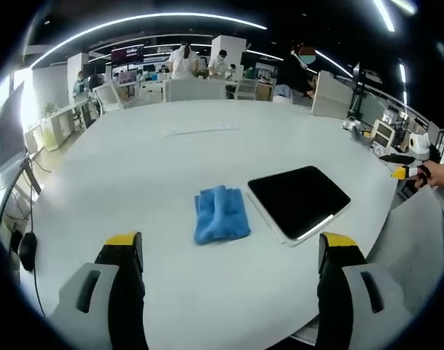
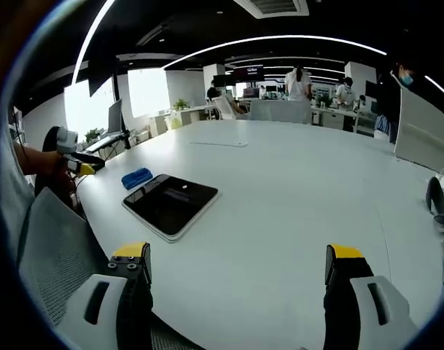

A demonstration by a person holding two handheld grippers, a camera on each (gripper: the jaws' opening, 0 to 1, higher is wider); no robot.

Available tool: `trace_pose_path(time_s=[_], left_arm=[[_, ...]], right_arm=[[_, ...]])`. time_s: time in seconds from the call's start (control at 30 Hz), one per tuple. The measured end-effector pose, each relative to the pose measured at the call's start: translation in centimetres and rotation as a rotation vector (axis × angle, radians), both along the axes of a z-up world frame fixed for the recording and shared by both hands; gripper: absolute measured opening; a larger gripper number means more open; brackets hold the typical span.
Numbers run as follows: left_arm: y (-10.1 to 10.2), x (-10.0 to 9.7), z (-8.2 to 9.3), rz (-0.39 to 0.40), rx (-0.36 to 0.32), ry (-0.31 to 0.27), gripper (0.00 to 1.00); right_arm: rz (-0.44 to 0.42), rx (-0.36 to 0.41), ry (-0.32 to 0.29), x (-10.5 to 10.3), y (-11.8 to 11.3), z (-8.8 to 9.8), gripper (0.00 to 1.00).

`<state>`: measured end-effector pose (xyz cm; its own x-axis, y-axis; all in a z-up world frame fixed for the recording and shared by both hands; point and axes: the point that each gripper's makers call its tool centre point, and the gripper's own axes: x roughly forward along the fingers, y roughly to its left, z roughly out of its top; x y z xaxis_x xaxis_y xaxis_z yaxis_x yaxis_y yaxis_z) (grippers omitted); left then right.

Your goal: Wipe the mirror surface with the cleaning cloth until all visible marks leave the cleaned area.

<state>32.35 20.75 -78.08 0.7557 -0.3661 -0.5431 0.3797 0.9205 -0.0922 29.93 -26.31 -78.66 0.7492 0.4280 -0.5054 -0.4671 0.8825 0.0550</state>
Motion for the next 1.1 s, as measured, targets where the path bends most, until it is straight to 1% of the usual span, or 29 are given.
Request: trace_pose_path(time_s=[0.37,0.4,0.43,0.47,0.77,0.93,0.97,1.0,1.03,1.1], left_arm=[[0.0,0.6,0.0,-0.008,0.005,0.010,0.98],[-0.1,0.6,0.0,-0.007,-0.001,0.019,0.97],[0.0,0.5,-0.3,-0.003,-0.005,0.047,0.96],[0.1,0.6,-0.4,0.000,0.001,0.053,0.95],[-0.2,0.7,-0.7,-0.010,-0.001,0.070,0.94],[-0.4,1.2,-0.7,-0.005,-0.006,0.087,0.94],[-0.4,1.4,-0.8,-0.003,0.000,0.097,0.93],[-0.5,1.3,-1.0,-0.003,0.000,0.124,0.93],[-0.7,1.4,-1.0,-0.002,-0.010,0.138,0.93],[-1.1,1.9,-0.6,-0.005,-0.018,0.138,0.93]], right_arm=[[-0.001,0.003,0.006,-0.1,0.1,-0.2,0.98],[0.001,0.003,0.007,-0.1,0.2,-0.2,0.98],[0.002,0.001,0.006,-0.1,0.3,-0.2,0.98],[0.002,0.000,0.005,-0.1,0.3,-0.1,0.98],[0.001,0.000,0.011,0.1,0.3,-0.3,0.98],[0.003,0.001,0.013,0.2,0.6,-0.4,0.98],[0.004,0.000,0.014,0.2,0.7,-0.5,0.98],[0.004,0.001,0.016,0.2,0.7,-0.6,0.98],[0.004,0.002,0.018,0.3,0.8,-0.6,0.98],[0.004,0.006,0.021,0.3,0.9,-0.8,0.98]])
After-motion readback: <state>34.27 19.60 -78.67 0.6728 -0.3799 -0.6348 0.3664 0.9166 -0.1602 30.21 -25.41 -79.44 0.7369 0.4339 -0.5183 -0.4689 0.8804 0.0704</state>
